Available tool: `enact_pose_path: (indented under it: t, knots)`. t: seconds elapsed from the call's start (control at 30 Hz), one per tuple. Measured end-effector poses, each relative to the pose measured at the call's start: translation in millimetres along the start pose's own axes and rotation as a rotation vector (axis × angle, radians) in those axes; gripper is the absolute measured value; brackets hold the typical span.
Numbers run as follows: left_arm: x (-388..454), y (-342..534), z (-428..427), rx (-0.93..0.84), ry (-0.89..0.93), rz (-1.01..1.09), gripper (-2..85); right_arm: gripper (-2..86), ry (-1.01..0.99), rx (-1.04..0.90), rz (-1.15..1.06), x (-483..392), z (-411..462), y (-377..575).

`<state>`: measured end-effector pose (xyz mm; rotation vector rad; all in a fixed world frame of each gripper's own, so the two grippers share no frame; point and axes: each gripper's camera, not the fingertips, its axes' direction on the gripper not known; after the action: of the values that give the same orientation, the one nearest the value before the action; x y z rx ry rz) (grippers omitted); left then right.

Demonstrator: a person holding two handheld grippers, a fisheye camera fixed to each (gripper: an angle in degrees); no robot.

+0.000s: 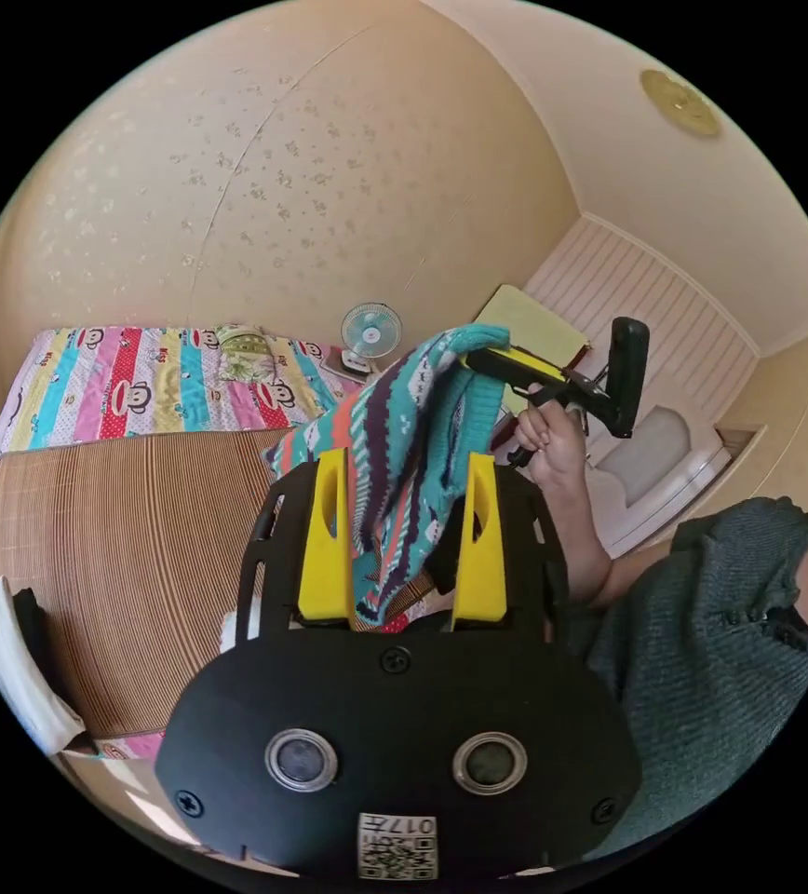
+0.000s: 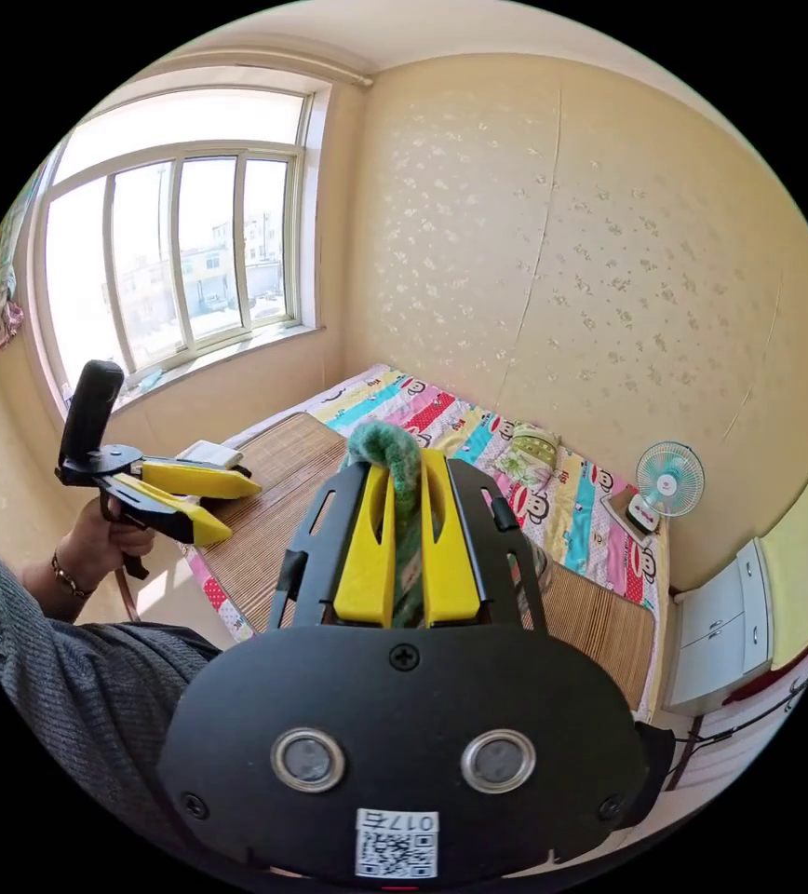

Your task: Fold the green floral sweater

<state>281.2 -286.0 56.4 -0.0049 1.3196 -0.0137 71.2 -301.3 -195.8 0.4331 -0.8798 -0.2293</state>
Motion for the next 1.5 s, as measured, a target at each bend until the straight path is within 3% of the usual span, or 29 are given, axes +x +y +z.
enact_pose_path:
  t: [0.13,0.23,0.37,0.53,0.67,0.87,1.03,1.37,1.5]
  knots:
    - [31.5,-22.0,61.1,0.001,-0.094,0.066,18.3,5.1,-0.071,0.011,0.011,-1.6,-4.7,3.0]
    - [52.7,-34.9,118.0,-0.118,-0.130,0.097,17.1,5.1,-0.118,0.007,0.047,1.8,-4.1,6.8]
    - [63.9,-29.5,147.0,-0.093,-0.257,0.128,5.1,5.3,-0.197,0.014,0.104,27.0,-6.5,20.3]
    - [53.5,-47.3,104.7,0.053,0.118,0.202,3.5,6.6,-0.493,0.129,0.169,88.9,-28.0,57.8]
    - [45.6,-70.5,91.7,0.077,0.431,0.124,2.8,8.7,-0.699,0.283,0.144,104.3,-52.5,91.1]
    - [88.0,-87.0,38.8,0.180,0.207,0.181,3.4,9.2,-0.817,0.285,0.315,117.9,-63.1,170.8]
    - [117.7,-96.0,11.1,0.246,0.018,0.147,3.8,14.2,-0.901,-0.030,0.362,72.3,-14.6,211.2]
    - [145.7,-135.2,-67.4,0.478,-0.034,0.097,3.9,19.1,-0.783,-0.264,-0.026,-13.4,3.1,123.0]
    - [139.5,-156.3,-102.7,0.516,-0.062,0.063,3.9,9.1,-0.573,-0.267,-0.036,-21.4,-3.0,102.7]
